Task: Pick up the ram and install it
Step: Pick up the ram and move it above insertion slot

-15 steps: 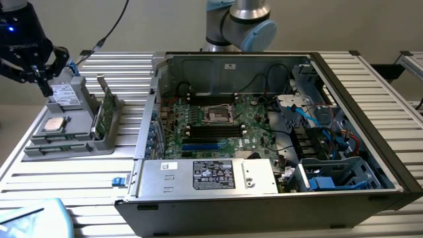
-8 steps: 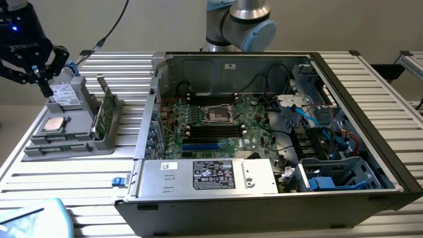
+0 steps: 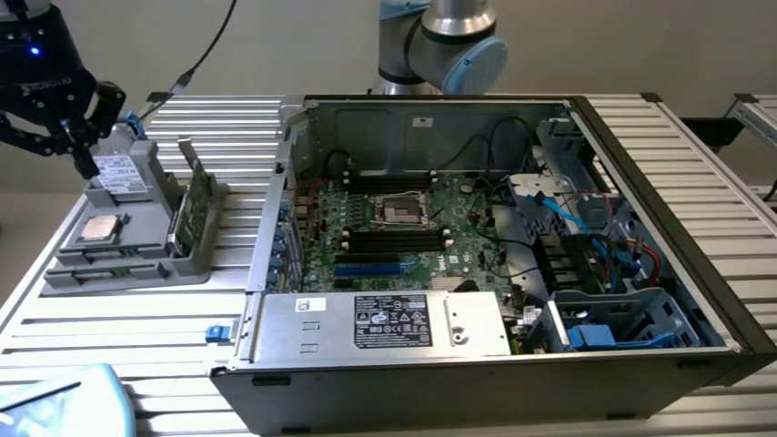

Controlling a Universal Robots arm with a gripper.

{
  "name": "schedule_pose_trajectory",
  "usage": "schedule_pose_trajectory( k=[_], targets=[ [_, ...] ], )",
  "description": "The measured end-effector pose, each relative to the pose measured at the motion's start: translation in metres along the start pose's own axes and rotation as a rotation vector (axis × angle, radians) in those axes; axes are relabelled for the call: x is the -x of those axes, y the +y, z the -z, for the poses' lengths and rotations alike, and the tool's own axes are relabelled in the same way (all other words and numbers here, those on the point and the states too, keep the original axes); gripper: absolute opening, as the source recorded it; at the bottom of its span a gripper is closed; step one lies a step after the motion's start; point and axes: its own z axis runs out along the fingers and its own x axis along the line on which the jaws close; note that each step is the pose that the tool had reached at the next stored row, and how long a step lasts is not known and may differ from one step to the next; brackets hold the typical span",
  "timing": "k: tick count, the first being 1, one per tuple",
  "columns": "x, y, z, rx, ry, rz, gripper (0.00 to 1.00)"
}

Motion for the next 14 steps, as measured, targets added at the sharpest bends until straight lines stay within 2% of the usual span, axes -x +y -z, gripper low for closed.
schedule_pose_trajectory(
  k=[14],
  targets=[
    [0.0, 0.0, -0.0001, -0.003, -0.0064, 0.256, 0.11]
  ],
)
